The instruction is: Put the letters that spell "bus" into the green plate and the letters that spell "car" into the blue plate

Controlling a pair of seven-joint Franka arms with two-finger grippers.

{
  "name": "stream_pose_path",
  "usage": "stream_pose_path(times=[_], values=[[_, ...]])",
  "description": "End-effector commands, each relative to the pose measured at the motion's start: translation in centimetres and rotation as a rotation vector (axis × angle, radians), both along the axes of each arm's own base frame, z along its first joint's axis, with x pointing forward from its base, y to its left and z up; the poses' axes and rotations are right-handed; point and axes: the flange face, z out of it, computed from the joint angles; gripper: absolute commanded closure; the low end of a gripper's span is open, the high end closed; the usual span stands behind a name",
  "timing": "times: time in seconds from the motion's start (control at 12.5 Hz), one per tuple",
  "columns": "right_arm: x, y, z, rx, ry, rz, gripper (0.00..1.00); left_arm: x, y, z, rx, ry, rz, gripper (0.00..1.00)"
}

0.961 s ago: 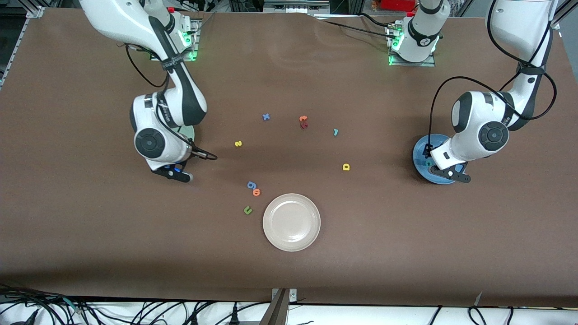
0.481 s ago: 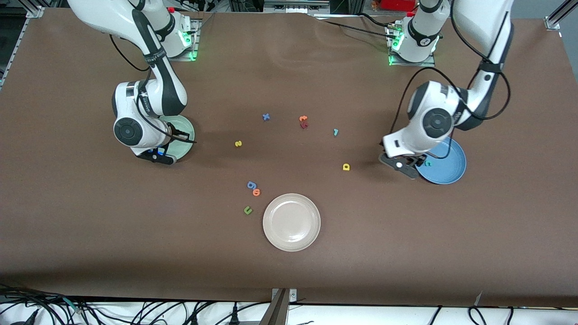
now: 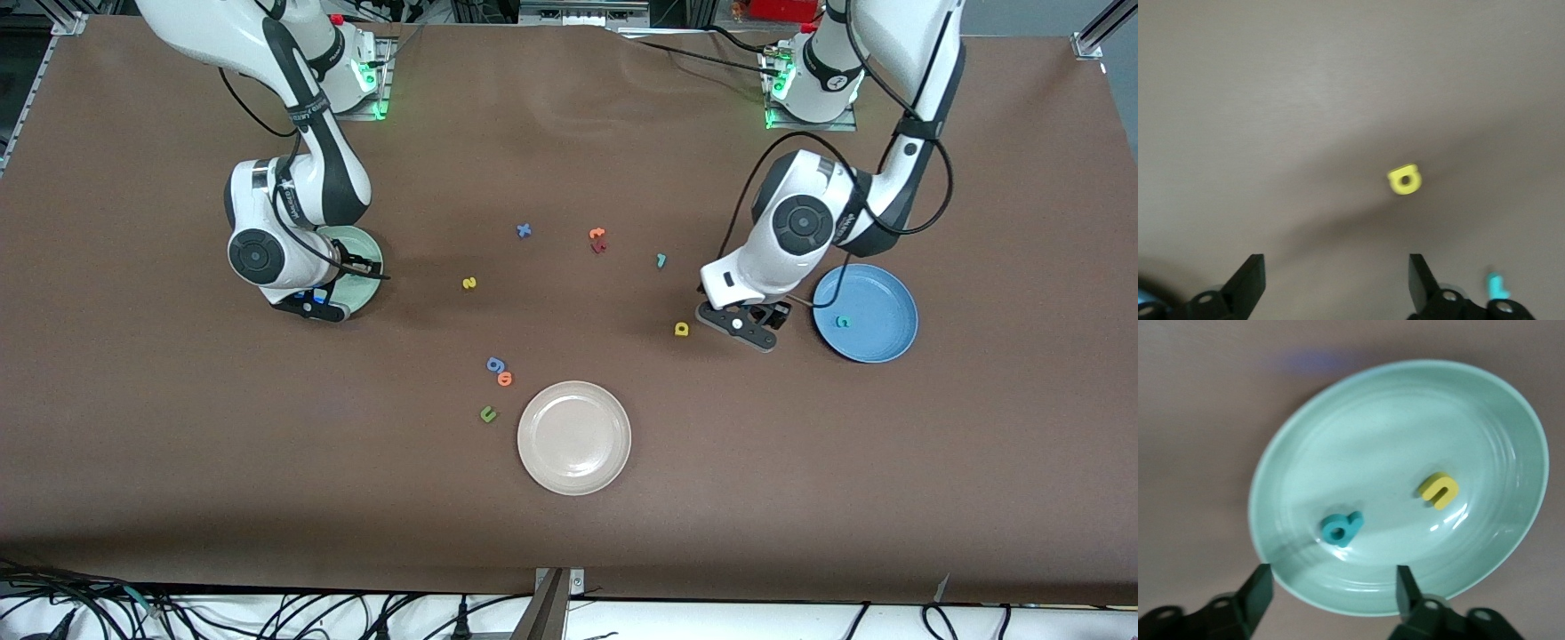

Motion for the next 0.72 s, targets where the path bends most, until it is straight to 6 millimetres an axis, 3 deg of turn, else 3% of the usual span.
stream_pose_path(times=[0.0, 0.16, 0.4, 0.64], values=[[0.8, 5.3, 3.2, 0.017, -0.038, -0.017, 0.04, 0.3, -2.1, -1.6, -0.033, 0.016, 0.147, 0.01], [0.4, 10.0, 2.6, 0.008, -0.1, -0.077, 0.08, 0.0, -2.9, -1.7, -0.056, 0.035, 0.271, 0.0], [-1.5, 17.2, 0.2, 0.014, -0.22, -0.169, 0.23, 0.5, -3.5, -2.3, -0.08, -0.022, 0.372, 0.0], [-2.7, 19.6, -2.4, 0.008, -0.249, -0.193, 0.35, 0.5, -4.2, -3.8, -0.084, -0.047, 0.429, 0.0]])
